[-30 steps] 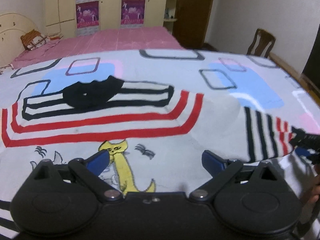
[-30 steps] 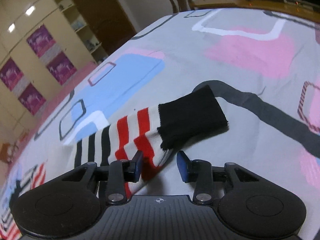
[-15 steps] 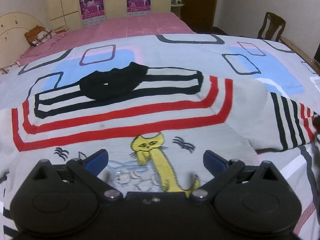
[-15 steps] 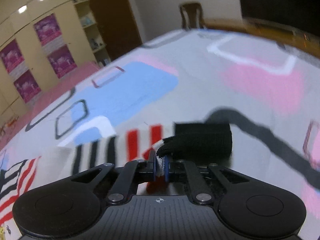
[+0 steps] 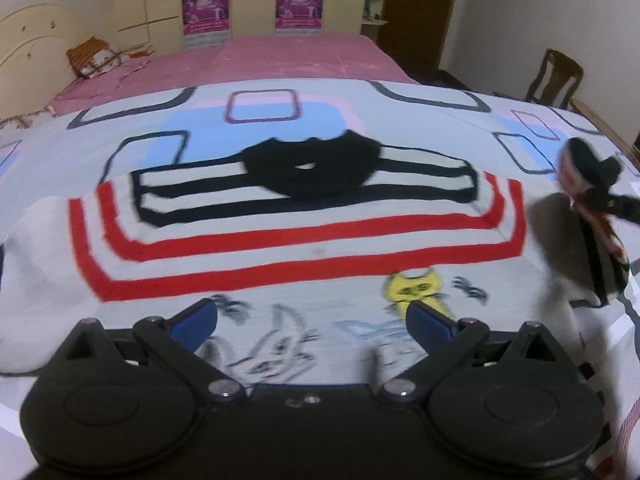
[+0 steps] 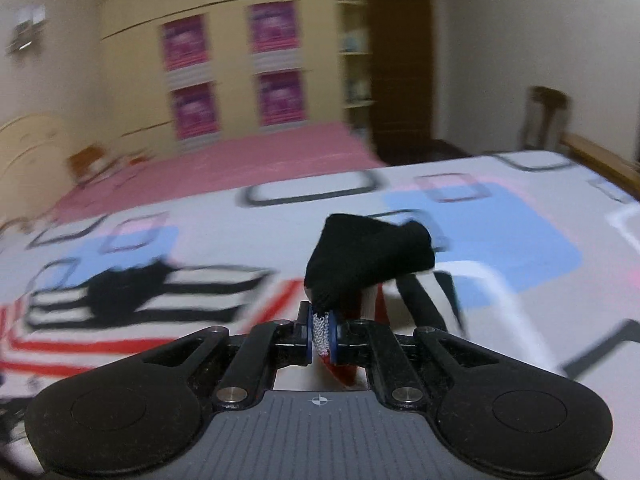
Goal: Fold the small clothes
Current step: 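Carry the held sleeve across the sweater body with the right gripper and release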
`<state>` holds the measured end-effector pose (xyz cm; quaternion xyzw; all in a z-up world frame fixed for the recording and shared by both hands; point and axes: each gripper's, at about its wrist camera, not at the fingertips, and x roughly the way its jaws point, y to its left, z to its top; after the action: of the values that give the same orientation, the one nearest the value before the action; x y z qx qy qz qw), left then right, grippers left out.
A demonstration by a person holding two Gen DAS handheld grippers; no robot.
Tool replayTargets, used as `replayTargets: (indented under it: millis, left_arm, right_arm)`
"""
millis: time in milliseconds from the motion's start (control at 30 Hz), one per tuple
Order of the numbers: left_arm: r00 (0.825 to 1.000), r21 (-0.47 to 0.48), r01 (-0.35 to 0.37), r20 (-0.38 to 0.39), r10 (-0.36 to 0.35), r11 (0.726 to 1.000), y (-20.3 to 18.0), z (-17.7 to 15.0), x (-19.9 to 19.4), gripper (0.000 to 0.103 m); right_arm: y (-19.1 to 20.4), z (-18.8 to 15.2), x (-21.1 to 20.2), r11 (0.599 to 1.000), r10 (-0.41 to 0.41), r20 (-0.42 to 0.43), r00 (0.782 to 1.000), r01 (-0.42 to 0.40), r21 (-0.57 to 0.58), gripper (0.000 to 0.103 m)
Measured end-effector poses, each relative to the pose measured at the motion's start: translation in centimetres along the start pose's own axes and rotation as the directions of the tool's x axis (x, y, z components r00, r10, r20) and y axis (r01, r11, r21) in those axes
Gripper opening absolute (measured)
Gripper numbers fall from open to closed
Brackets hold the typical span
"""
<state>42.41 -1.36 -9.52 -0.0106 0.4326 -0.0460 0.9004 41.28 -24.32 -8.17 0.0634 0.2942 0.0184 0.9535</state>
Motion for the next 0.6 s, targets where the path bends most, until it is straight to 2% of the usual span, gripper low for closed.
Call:
replayTargets:
  millis: [133, 333, 400, 433, 467, 500, 533, 567, 600]
  left_arm:
    - [0.999, -0.103, 0.044, 0.016, -0.043, 0.994, 4.1, -0.9, -0.5, 0.096]
    - [0.991, -0.258, 0.136, 0.05, -0.128, 0.956, 9.2, -2.3, -1.2, 0.078]
    - [0.986, -0.291, 0.168, 0.051, -0.16, 0.942, 10.0, -2.6, -1.0, 0.078]
    - [0.983, -0.297, 0.183, 0.054, -0.174, 0.937, 10.1, -2.6, -0.9, 0.081]
    - [0.978, -0.306, 0.21, 0.056, -0.202, 0.929, 10.1, -2.5, -0.7, 0.089]
    - [0.972, -0.309, 0.233, 0.06, -0.226, 0.922, 10.0, -2.5, -0.6, 0.092]
    - [0.968, -0.308, 0.252, 0.068, -0.243, 0.918, 9.6, -2.4, -0.4, 0.093]
    - [0.961, -0.297, 0.275, 0.074, -0.265, 0.914, 8.9, -2.1, -0.1, 0.092]
    - [0.956, -0.281, 0.293, 0.075, -0.283, 0.914, 8.2, -2.0, 0.1, 0.09]
  right_arm:
    - [6.5, -1.5, 1.7, 0.99, 0.104, -0.047, 0.993, -0.108, -0.087, 0.007]
    - [13.9, -4.8, 5.0, 0.957, 0.221, -0.157, 0.963, -0.245, -0.154, 0.007]
    - [15.3, -6.2, 5.9, 0.947, 0.229, -0.205, 0.951, -0.267, -0.18, 0.007]
    - [16.1, -6.9, 6.3, 0.944, 0.214, -0.219, 0.952, -0.259, -0.205, 0.008]
    - [16.2, -7.1, 6.2, 0.944, 0.199, -0.205, 0.958, -0.243, -0.222, 0.014]
    - [16.4, -7.2, 5.8, 0.945, 0.185, -0.191, 0.964, -0.228, -0.237, 0.025]
    - [16.4, -7.2, 5.3, 0.946, 0.176, -0.171, 0.969, -0.214, -0.241, 0.061]
    - [15.9, -7.1, 4.4, 0.949, 0.18, -0.137, 0.974, -0.208, -0.237, 0.073]
    - [15.2, -7.2, 3.4, 0.948, 0.194, -0.112, 0.975, -0.215, -0.235, 0.073]
